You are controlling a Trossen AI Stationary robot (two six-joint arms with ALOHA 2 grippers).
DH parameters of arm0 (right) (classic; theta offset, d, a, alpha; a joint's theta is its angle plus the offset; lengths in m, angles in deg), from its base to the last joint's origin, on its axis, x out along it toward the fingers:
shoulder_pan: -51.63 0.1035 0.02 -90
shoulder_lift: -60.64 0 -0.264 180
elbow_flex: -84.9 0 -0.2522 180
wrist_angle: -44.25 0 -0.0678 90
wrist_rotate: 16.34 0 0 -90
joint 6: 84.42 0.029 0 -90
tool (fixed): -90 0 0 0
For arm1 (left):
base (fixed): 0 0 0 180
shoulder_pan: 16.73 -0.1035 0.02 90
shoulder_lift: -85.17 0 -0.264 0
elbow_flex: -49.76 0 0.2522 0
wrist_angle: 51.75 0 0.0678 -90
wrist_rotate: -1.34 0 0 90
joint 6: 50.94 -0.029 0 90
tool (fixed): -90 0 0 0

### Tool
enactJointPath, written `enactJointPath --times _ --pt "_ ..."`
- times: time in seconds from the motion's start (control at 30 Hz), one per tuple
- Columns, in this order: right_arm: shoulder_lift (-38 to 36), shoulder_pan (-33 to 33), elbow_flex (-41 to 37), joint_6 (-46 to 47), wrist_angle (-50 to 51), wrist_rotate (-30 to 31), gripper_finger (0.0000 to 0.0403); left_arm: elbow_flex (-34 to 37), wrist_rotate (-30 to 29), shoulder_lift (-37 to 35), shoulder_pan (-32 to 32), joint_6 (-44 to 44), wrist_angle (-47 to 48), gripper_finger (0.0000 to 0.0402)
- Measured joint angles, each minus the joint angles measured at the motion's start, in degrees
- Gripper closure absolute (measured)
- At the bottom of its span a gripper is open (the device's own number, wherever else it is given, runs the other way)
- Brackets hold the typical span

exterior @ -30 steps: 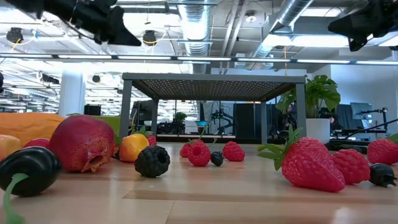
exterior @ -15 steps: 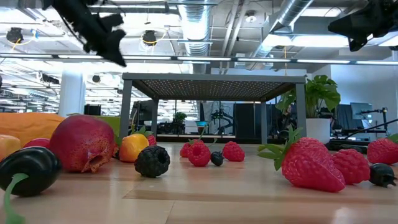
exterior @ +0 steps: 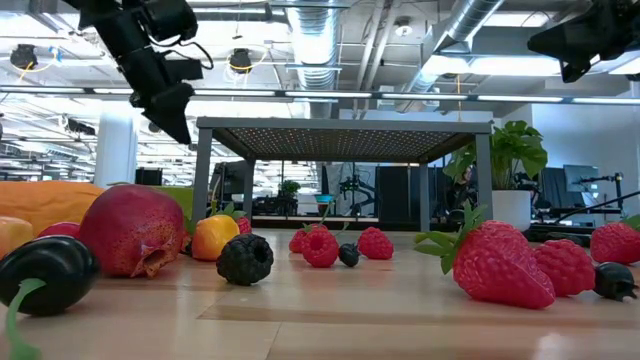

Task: Pick & Place Fruit
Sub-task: Put the green strainer bowl on the shelf

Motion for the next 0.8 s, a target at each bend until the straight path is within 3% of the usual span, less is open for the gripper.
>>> enactJointPath --times 0.13,0.27,0.8 --pt "0.0 0.0 -0.02 0.0 0.02 0.0 0.037 0.0 3.86 0.1 0.0 5.33 1.55 0.0213" --pt "-0.01 0.0 -0.01 0.0 0.01 0.01 0.037 0.0 4.65 0.15 0.02 7.05 1.97 0.0201" --pt "0.0 0.0 -0.02 0.0 0.0 0.0 0.037 0.0 6.82 12.37 0.17 6.77 2.14 0.0239"
